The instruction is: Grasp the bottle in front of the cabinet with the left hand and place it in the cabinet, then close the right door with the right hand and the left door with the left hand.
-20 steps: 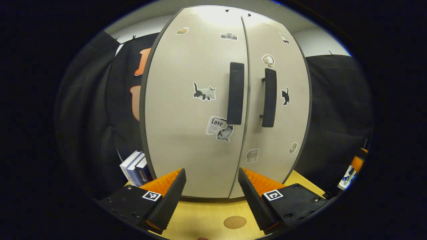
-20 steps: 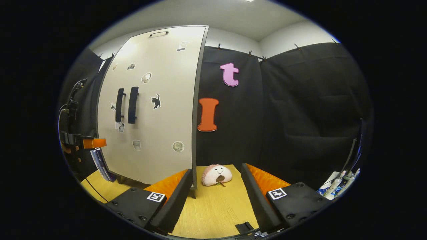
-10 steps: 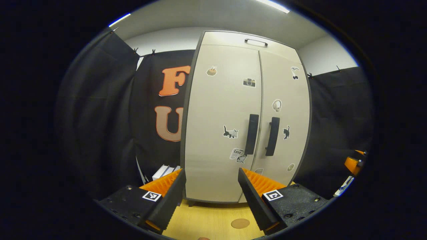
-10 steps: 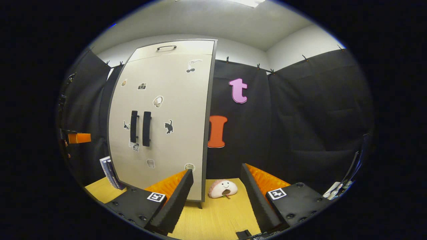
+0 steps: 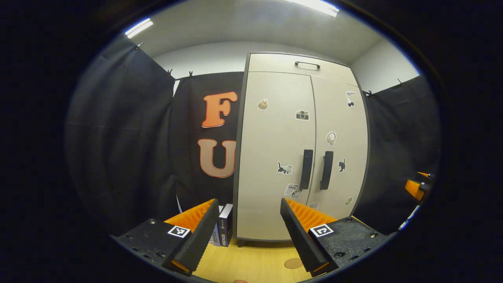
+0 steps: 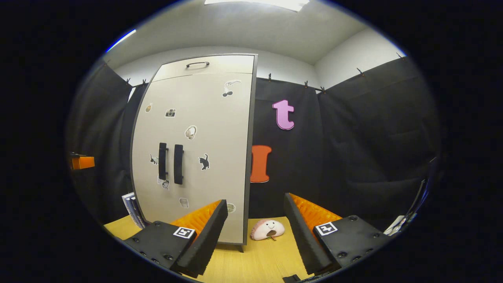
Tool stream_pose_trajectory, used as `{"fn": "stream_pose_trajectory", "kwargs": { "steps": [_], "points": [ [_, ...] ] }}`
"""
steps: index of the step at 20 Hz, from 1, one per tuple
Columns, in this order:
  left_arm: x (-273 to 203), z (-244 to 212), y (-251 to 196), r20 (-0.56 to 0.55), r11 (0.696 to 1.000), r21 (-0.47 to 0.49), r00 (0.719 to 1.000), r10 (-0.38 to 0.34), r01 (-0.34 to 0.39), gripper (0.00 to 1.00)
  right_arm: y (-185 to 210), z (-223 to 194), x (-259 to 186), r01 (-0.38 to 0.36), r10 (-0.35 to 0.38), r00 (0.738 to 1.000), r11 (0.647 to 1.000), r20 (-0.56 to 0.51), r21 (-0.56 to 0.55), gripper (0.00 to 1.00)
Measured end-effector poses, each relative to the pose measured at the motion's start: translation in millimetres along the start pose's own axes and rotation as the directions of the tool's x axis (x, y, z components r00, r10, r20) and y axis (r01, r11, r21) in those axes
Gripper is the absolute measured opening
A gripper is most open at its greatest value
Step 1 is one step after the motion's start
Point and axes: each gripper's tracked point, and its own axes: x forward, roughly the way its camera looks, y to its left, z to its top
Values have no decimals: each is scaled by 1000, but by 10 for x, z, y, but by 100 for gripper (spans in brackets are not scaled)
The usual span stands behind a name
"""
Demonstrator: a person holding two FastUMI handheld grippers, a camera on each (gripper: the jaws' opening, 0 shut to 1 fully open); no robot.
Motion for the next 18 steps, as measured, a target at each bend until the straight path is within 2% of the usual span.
{"fn": "stream_pose_trajectory", "kwargs": {
  "steps": [6,7,8,9,11,12,13,14,18],
  "points": [
    [69,-87,17,-16,1000,-13,1000,5,-5,95,119,-40,52,-25,25,1000,1000,-6,8,95],
    [80,-95,9,-15,1000,-8,1000,4,-4,96,121,-50,50,-26,26,1000,1000,-7,8,89],
    [84,-84,3,-13,1000,-7,1000,1,-2,96,124,-57,51,-25,25,1000,1000,-9,6,89],
    [99,-92,-21,-13,1000,-6,1000,-3,3,95,116,-61,49,-24,24,1000,1000,-11,4,95],
    [141,-94,-63,-13,1000,-1,1000,-13,13,96,106,-72,47,-20,20,1000,1000,-15,2,95],
    [170,-111,-84,-16,1000,2,1000,-19,19,96,96,-73,48,-17,17,1000,1000,-16,1,89],
    [184,-121,-109,-19,1000,5,999,-25,26,96,86,-74,50,-15,15,1000,1000,-16,0,89],
    [192,-116,-134,-21,999,6,999,-32,32,96,84,-73,47,-13,13,1000,1000,-17,-1,95],
    [216,-123,-194,-21,999,9,999,-47,48,96,45,-69,40,-1,1,1000,1000,-15,0,95]
  ]
}}
